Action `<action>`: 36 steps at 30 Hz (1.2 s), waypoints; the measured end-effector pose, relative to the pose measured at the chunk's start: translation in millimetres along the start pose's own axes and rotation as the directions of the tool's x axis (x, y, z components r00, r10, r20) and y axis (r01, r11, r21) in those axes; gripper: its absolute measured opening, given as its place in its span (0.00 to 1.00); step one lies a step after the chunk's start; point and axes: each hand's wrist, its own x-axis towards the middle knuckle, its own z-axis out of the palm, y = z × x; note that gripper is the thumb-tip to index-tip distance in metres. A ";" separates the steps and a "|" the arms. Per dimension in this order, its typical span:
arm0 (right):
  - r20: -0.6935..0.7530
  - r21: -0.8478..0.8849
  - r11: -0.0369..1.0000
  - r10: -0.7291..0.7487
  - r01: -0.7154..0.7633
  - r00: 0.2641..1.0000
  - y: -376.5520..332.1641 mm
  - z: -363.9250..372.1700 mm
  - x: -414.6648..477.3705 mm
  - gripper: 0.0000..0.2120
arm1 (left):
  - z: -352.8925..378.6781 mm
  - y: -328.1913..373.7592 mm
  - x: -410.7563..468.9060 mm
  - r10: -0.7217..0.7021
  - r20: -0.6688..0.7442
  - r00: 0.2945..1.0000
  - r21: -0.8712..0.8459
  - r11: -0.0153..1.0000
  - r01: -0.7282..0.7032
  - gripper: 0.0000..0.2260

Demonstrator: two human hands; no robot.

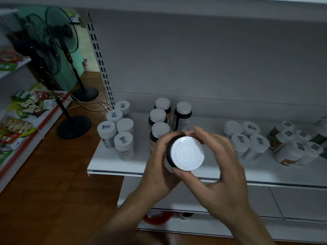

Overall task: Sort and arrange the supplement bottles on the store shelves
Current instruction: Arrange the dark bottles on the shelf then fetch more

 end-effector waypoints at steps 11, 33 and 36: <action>0.232 0.720 0.311 0.735 -0.620 0.638 42.0 7.8 -6.0 0.17 | -12.7 0.5 -15.6 -0.008 -0.122 0.992 -0.045 0.999 0.002 0.37; 0.415 0.807 0.034 0.679 -0.590 0.606 41.8 17.2 -10.1 0.18 | -13.3 29.5 -0.9 0.054 -0.040 0.998 -0.096 0.994 -0.058 0.37; 0.288 0.738 0.296 0.673 -0.606 0.681 48.3 12.2 -11.6 0.25 | -18.7 29.6 -0.7 -0.183 -0.085 0.979 -0.357 0.923 0.141 0.32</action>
